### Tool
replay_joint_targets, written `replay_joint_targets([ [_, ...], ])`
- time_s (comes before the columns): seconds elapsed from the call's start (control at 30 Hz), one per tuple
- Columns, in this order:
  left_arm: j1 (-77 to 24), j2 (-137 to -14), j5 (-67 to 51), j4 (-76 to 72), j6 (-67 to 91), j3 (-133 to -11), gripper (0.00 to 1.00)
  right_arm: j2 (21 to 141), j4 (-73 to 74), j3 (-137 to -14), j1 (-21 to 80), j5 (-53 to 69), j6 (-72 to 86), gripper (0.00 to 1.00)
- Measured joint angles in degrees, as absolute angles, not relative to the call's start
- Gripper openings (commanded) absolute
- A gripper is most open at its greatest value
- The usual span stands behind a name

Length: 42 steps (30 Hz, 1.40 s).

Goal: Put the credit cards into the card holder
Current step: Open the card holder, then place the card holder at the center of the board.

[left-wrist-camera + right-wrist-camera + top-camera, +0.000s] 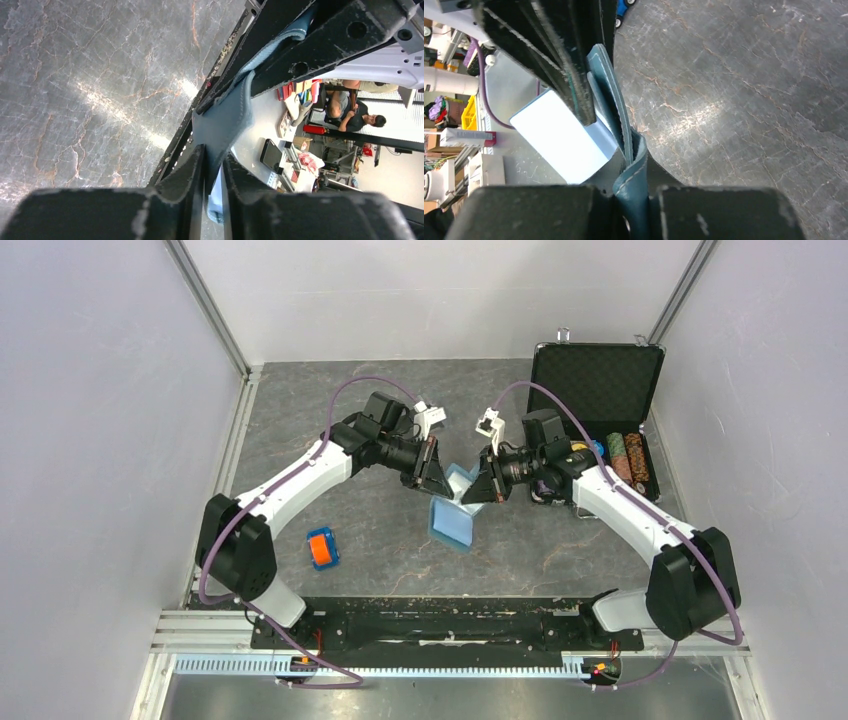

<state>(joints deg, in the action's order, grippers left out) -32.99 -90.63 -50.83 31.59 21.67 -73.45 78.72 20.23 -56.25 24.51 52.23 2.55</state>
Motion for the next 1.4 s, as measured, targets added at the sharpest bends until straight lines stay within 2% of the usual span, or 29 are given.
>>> replay_joint_targets([
  [0.13,-33.1,-90.8,-48.8,32.1,21.5,-73.5,0.50,78.8,20.6,-56.3,24.5,52.4,2.3,0.00],
  [0.37,-33.5,-90.7,-36.6,37.5,21.2,-74.6,0.60,78.8,18.6,-55.2,24.5,49.3,5.0,0.00],
  [0.6,-33.5,-89.4,-20.8,42.7,19.9,-74.7,0.63,78.8,11.2,-48.0,24.5,44.3,15.4,0.00],
  [0.73,-33.6,-87.6,-16.1,44.1,19.9,-74.6,0.63,78.8,7.2,-43.5,24.4,38.7,22.3,0.00],
  [1.03,-35.5,-88.1,-15.2,43.7,20.0,-73.4,0.62,80.3,0.8,-36.6,22.9,29.5,33.1,0.00],
  [1.23,-38.8,-94.0,-16.9,41.0,22.3,-73.5,0.59,81.3,0.4,-34.2,22.5,25.8,37.0,0.00],
  [1.4,-41.3,-98.5,-18.6,38.5,24.5,-73.5,0.55,81.6,0.4,-31.9,22.5,23.4,39.6,0.19],
])
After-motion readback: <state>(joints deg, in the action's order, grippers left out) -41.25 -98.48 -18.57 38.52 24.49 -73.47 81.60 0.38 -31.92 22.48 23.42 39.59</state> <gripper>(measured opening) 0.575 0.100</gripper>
